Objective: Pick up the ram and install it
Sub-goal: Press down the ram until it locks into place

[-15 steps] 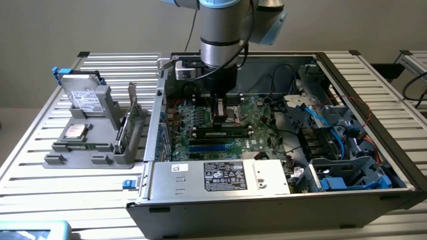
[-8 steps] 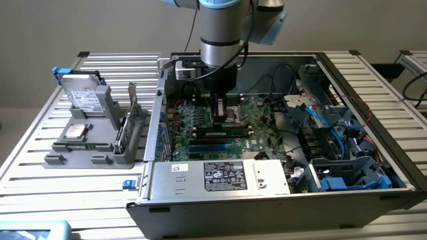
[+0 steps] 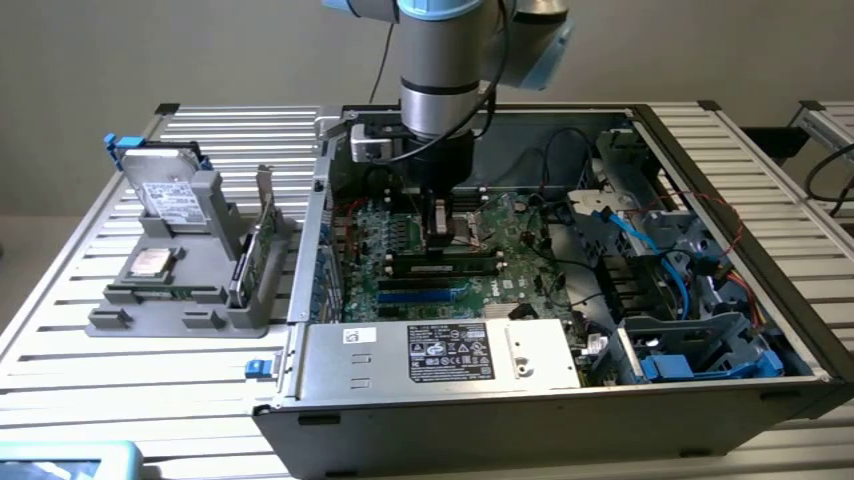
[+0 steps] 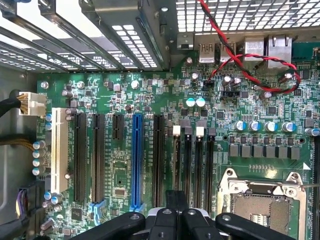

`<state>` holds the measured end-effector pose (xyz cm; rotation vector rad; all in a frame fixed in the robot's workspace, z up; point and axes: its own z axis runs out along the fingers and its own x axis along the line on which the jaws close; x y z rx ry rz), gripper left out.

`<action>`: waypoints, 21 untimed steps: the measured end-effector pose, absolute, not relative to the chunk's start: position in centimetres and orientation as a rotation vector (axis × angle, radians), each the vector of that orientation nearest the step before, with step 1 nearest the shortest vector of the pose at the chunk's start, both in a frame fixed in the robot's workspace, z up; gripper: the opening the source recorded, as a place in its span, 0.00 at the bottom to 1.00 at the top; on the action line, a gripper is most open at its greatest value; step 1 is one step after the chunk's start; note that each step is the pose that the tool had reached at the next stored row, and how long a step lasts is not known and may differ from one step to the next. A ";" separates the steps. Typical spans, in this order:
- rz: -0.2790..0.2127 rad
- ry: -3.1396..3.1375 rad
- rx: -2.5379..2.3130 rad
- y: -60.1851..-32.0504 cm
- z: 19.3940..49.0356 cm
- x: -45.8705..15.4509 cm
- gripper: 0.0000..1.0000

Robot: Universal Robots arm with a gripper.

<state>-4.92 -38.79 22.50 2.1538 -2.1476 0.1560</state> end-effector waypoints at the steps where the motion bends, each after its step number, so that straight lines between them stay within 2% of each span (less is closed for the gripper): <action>1: 0.156 -2.148 2.154 -38.8 22.5 -4.9 0.11; 10: 0.159 -2.147 2.153 -38.8 22.4 -4.9 0.11; 15: 0.164 -2.144 2.150 -38.8 24.0 -4.7 0.11; 21: 0.163 -2.141 2.148 -38.8 24.6 -3.1 0.11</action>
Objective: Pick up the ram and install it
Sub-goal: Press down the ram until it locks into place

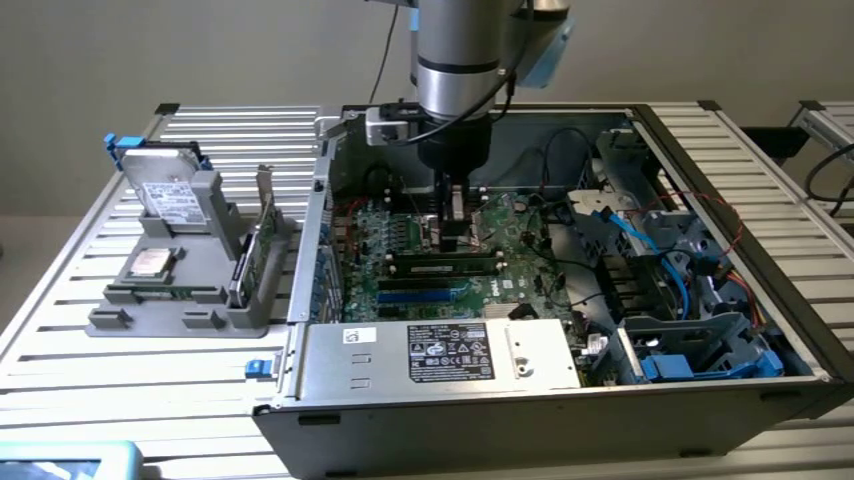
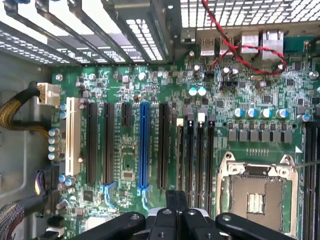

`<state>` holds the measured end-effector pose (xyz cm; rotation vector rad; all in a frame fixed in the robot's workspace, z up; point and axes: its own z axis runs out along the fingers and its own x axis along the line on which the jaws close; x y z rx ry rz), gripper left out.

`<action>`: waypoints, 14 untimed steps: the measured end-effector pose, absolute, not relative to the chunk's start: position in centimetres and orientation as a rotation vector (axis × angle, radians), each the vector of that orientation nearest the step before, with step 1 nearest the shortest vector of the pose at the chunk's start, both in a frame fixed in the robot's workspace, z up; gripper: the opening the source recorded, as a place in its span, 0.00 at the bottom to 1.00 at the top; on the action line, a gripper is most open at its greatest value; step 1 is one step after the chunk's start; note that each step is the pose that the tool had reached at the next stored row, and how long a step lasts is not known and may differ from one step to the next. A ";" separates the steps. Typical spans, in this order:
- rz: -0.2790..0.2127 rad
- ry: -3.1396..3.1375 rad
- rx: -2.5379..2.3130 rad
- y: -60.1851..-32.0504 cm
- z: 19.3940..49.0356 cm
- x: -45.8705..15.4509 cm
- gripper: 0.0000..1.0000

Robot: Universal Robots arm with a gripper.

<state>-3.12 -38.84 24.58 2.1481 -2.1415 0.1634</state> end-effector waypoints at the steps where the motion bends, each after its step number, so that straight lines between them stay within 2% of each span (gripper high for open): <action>1: 0.162 -2.141 2.148 -38.9 24.6 -2.8 0.11; 14: 0.156 -2.138 2.146 -38.9 24.7 -2.0 0.11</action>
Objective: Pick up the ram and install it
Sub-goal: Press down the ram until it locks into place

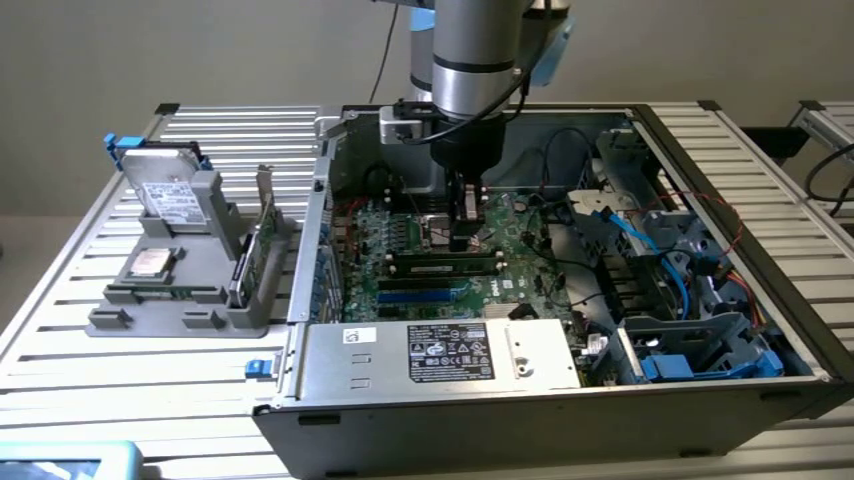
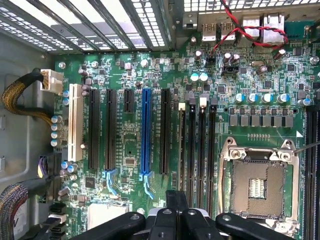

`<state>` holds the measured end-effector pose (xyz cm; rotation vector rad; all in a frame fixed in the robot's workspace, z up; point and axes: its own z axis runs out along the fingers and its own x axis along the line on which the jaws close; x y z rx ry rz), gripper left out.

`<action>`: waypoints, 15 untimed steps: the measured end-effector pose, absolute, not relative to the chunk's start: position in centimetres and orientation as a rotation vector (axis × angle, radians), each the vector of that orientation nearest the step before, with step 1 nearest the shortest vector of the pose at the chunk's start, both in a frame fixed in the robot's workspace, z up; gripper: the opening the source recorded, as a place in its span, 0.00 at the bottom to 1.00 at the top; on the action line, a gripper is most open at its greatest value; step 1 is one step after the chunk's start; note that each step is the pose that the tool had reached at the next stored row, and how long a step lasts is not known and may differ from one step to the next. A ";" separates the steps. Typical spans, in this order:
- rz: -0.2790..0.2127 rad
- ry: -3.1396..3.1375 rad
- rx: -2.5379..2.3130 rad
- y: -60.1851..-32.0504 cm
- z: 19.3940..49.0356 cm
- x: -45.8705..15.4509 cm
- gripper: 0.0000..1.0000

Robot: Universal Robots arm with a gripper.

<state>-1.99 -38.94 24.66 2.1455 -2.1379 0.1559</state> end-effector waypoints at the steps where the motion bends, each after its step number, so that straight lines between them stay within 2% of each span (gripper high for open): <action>1: 0.156 -2.138 2.146 -38.9 24.7 -2.0 0.11; 15: 0.138 -2.332 1.919 -38.9 24.6 -2.0 0.11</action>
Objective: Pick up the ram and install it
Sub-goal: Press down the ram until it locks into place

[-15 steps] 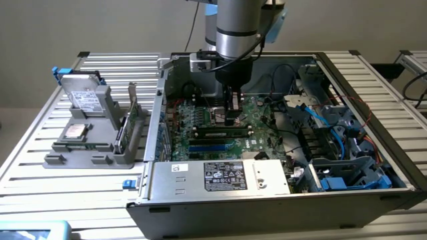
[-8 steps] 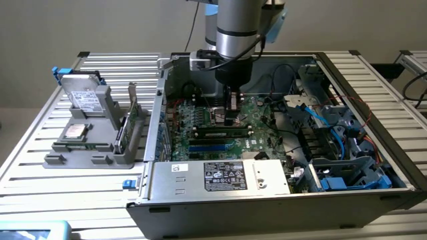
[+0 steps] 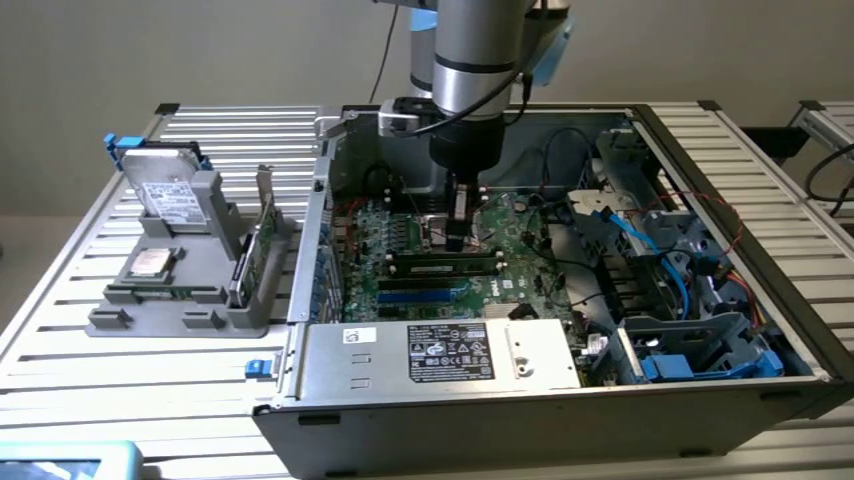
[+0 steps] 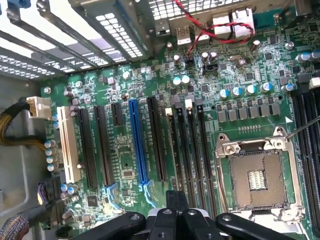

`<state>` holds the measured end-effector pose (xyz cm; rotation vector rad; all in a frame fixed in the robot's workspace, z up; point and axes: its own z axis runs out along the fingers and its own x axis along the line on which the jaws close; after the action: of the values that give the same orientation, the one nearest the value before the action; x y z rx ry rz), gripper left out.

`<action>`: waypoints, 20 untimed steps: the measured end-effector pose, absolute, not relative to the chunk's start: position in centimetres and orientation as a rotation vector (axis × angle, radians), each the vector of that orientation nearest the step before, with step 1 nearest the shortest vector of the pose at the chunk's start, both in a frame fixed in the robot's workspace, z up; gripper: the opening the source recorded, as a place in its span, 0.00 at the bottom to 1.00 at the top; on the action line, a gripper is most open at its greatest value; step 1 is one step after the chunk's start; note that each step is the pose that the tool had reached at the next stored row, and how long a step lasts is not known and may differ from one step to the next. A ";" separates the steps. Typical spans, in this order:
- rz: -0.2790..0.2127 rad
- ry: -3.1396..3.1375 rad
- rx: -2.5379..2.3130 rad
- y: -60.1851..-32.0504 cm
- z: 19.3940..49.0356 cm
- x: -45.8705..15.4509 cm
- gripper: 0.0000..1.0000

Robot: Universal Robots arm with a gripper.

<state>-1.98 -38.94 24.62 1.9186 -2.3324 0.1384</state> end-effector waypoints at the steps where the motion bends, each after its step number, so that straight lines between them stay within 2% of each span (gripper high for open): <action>1: 0.137 -2.346 1.900 -38.9 24.6 -2.0 0.11; 20: 0.126 -2.557 1.590 -38.9 24.6 -2.0 0.11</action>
<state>-1.98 -38.94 24.59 1.5901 -2.5571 0.1259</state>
